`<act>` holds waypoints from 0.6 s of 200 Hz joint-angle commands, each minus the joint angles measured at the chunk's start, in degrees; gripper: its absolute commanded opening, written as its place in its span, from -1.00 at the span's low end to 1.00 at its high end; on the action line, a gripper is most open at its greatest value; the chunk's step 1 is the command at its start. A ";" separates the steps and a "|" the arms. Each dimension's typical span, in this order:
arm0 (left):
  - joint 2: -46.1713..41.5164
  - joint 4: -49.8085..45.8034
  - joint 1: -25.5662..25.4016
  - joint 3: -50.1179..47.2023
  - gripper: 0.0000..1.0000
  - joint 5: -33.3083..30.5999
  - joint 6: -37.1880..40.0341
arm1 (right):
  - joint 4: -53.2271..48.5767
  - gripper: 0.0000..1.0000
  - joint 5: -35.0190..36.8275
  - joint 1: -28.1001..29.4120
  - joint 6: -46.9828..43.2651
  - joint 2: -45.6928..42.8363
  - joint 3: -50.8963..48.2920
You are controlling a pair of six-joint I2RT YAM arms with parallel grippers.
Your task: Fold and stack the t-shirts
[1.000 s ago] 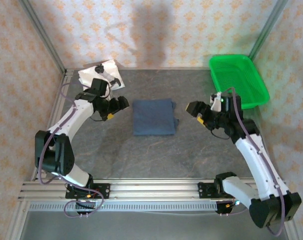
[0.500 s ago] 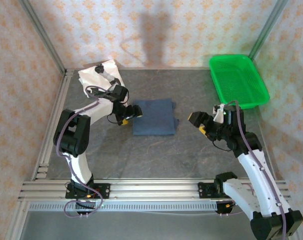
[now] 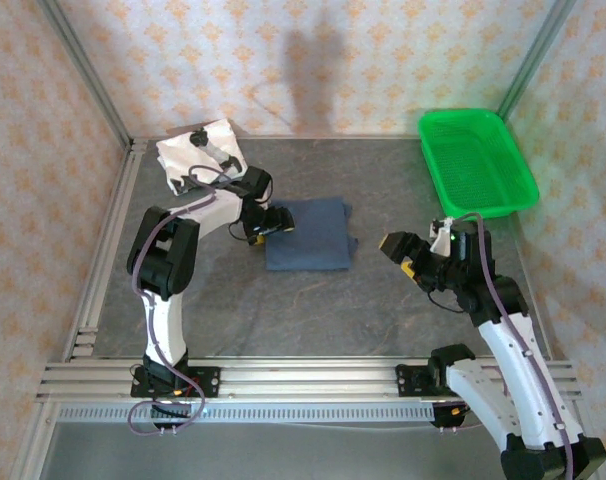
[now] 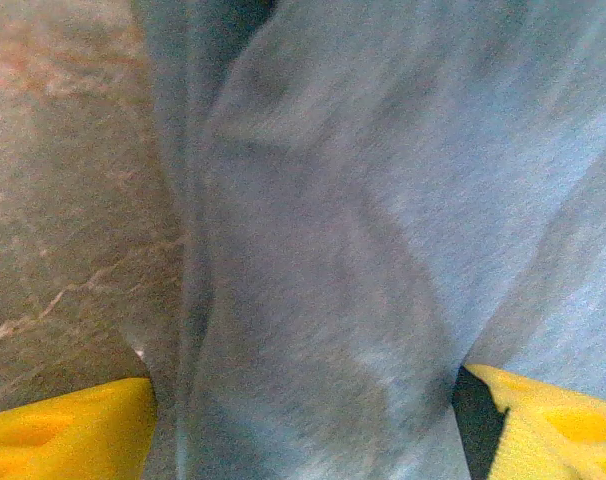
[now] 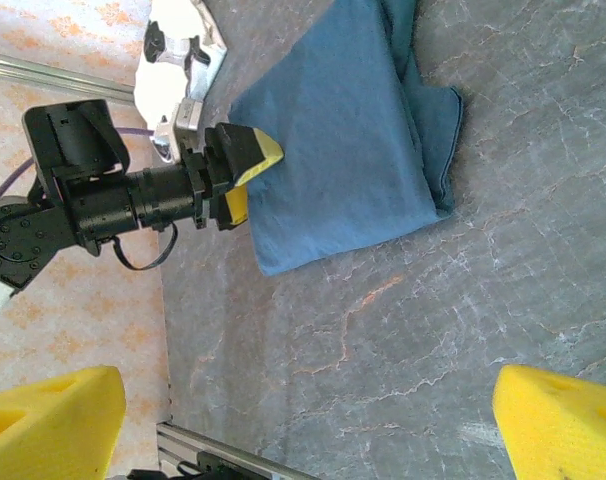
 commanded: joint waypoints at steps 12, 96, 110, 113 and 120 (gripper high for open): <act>4.39 -2.82 -2.26 4.96 0.48 -2.63 0.98 | -0.66 0.89 0.60 0.06 0.76 -0.89 -0.69; 12.23 -15.59 -6.89 16.62 -0.50 -13.36 5.93 | -0.55 0.90 -0.49 0.07 1.23 -0.96 0.10; 11.52 -15.84 -7.09 17.33 -0.72 -15.34 6.06 | -0.68 0.90 -0.61 0.07 1.23 -0.93 0.29; 11.32 -16.04 -7.07 17.58 -0.75 -15.95 6.11 | -0.68 0.90 -0.64 0.07 1.20 -0.92 0.33; 10.62 -16.62 -7.09 18.36 -0.86 -17.36 6.52 | -0.92 0.90 -0.59 0.07 1.15 -0.98 0.47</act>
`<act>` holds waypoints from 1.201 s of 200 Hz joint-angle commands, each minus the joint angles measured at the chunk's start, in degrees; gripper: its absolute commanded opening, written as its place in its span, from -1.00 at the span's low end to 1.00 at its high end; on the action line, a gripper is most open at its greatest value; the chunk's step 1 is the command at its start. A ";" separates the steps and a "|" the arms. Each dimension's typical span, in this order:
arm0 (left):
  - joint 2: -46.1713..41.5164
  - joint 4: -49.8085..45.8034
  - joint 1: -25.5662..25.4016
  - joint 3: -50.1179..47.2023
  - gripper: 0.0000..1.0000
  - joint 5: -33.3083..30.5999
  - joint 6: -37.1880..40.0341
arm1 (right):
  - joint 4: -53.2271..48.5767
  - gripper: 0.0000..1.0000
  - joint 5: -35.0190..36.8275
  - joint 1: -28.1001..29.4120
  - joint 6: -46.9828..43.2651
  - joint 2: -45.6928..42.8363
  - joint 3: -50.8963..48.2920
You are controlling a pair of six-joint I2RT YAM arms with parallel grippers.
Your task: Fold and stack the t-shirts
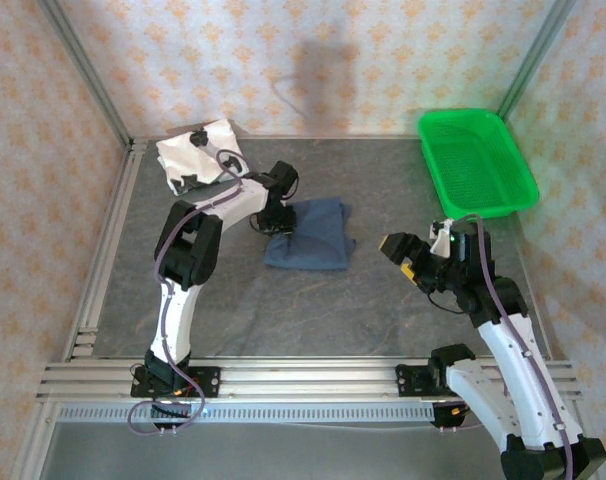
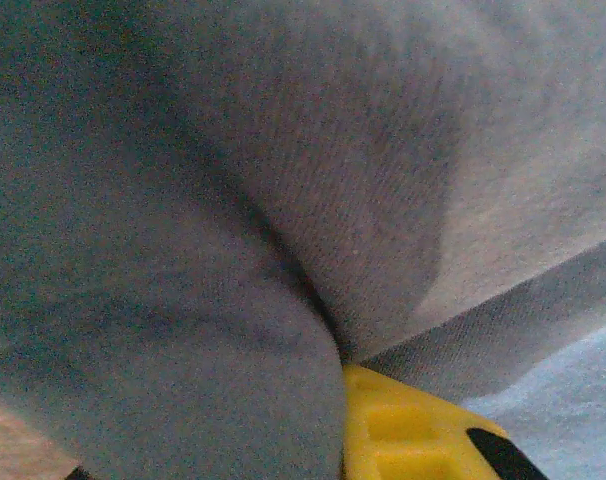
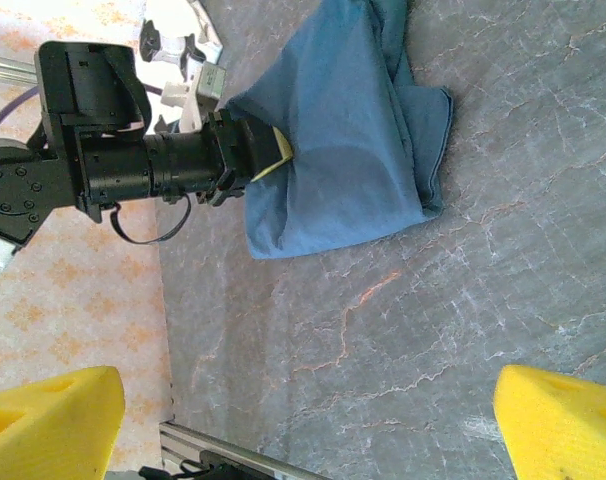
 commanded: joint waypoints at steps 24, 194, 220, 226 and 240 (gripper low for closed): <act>-2.33 -4.55 -0.96 5.65 -1.00 -10.89 4.48 | -1.03 0.91 -0.61 0.07 0.46 -0.75 1.09; 1.98 -18.26 2.15 46.05 -1.00 -15.55 24.15 | 15.39 0.99 -6.05 0.07 4.31 1.41 0.72; 2.52 -16.60 4.76 48.81 -1.00 -13.99 23.72 | 16.66 0.99 -6.31 0.07 4.09 2.91 1.39; 2.69 -16.08 5.33 49.41 -1.00 -13.56 23.79 | 16.79 0.99 -6.40 0.07 4.14 3.45 1.59; 3.61 -15.87 6.76 51.88 -1.00 -12.59 23.80 | 17.16 0.99 -7.00 0.07 3.99 4.58 1.87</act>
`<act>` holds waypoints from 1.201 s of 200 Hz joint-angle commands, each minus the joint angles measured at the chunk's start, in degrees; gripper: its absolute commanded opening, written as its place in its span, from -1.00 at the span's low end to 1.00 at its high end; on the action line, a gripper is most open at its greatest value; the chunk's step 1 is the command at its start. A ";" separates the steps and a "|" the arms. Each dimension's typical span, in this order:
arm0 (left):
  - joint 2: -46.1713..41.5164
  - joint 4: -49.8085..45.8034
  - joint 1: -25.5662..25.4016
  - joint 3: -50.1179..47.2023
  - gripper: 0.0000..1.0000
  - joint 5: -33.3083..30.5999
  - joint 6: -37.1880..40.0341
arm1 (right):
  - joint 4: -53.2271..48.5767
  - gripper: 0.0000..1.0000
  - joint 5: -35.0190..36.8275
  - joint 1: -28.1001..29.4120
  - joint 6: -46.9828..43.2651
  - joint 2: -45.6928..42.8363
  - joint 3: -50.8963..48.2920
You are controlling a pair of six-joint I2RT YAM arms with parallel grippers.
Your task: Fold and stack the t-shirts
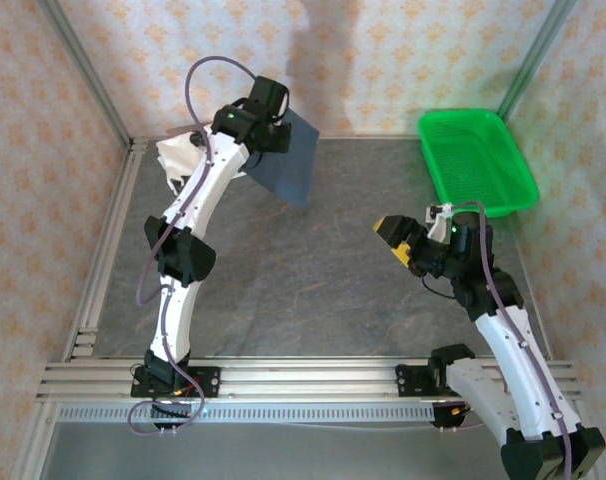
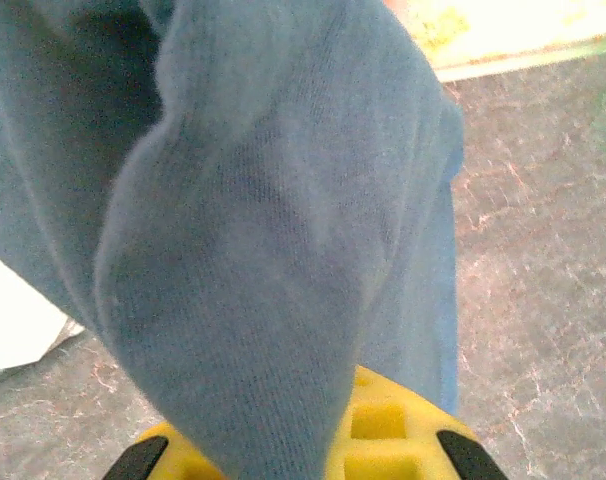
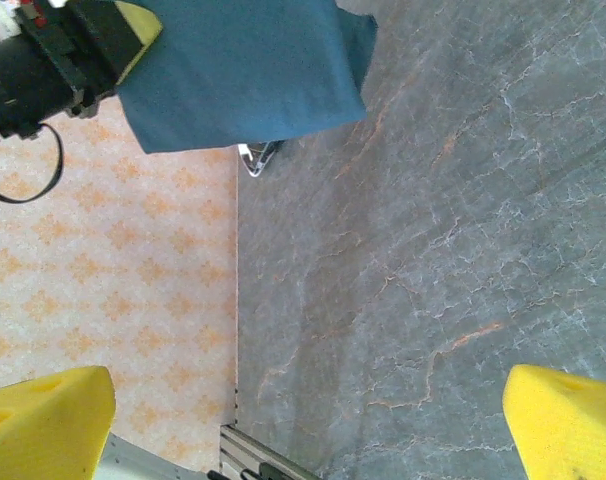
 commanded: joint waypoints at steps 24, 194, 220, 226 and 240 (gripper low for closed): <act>4.15 -0.01 4.69 9.00 -1.00 2.40 1.42 | 3.80 0.99 -1.96 0.01 -0.14 2.64 1.67; 9.85 11.48 17.79 13.22 -1.00 9.37 -9.06 | 7.01 0.99 -0.56 0.14 0.53 6.20 -2.05; 11.15 12.81 19.64 13.26 -1.00 9.90 -10.75 | 7.85 0.99 0.10 0.31 1.15 6.36 -2.95; 11.48 13.07 20.08 13.22 -1.00 10.07 -11.04 | 8.13 0.99 0.17 0.33 1.34 6.44 -3.23; 12.15 13.35 20.74 13.22 -1.00 9.79 -11.25 | 8.46 0.99 0.67 0.48 1.61 6.59 -3.42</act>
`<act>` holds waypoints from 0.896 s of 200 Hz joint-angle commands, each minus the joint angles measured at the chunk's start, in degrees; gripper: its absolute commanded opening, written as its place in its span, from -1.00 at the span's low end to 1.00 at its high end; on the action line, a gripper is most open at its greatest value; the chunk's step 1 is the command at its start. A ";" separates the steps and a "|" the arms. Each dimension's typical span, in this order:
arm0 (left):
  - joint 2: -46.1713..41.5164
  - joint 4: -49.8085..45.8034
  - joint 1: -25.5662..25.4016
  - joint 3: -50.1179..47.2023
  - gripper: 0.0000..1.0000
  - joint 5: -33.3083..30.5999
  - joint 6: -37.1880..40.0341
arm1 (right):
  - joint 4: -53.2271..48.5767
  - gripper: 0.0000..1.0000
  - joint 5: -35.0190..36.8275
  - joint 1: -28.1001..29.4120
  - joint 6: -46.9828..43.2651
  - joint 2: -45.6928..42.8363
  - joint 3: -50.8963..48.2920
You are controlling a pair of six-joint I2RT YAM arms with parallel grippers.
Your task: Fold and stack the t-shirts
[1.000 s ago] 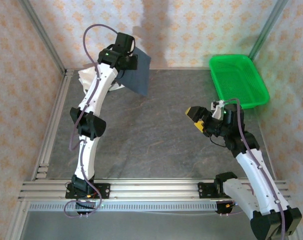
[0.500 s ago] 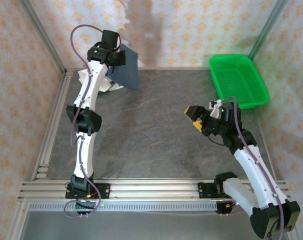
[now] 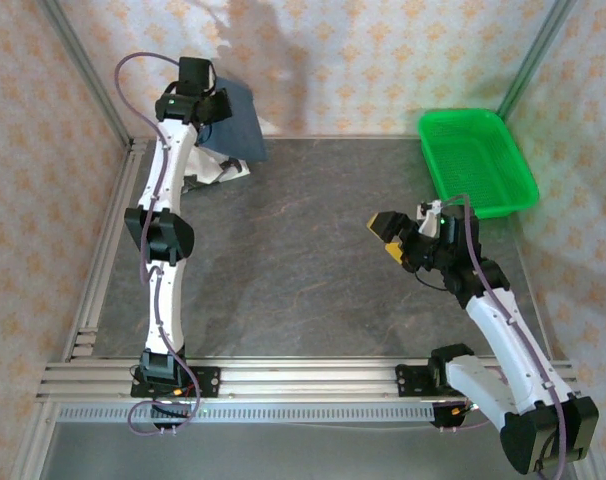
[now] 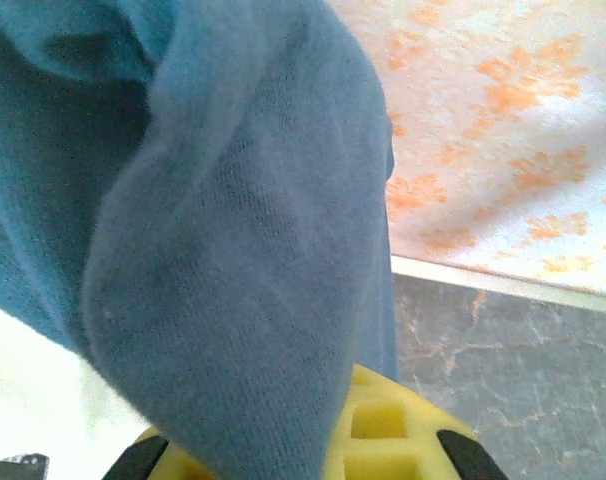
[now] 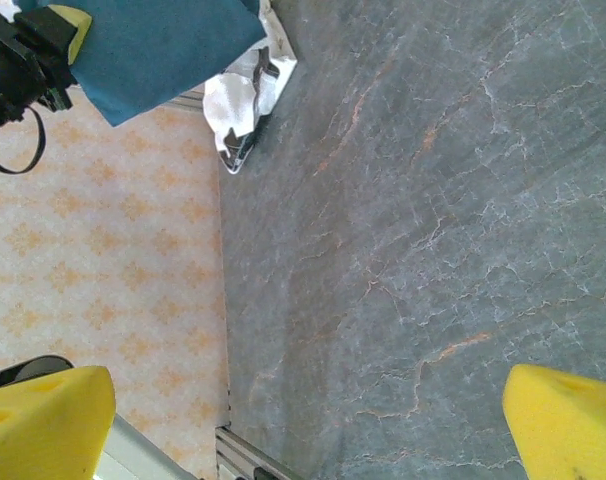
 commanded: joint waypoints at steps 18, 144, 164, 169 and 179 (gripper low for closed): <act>2.44 4.32 2.63 2.25 -1.00 0.14 -2.59 | 2.84 0.99 2.09 0.68 1.07 0.39 -1.28; 9.13 3.59 9.25 -0.22 -1.00 -0.12 -6.58 | 3.86 0.99 5.66 2.89 3.13 2.05 -2.57; 9.29 3.37 10.55 -2.38 -1.00 -0.70 -7.69 | 3.36 0.99 6.03 3.27 3.16 2.36 -2.12; 9.26 3.37 11.08 -3.36 -0.90 -0.56 -8.37 | 3.24 0.99 6.03 3.39 3.13 2.32 -2.01; 9.09 3.06 12.01 -5.56 -0.45 -0.72 -9.67 | 3.10 0.99 6.02 3.49 3.16 2.34 -1.70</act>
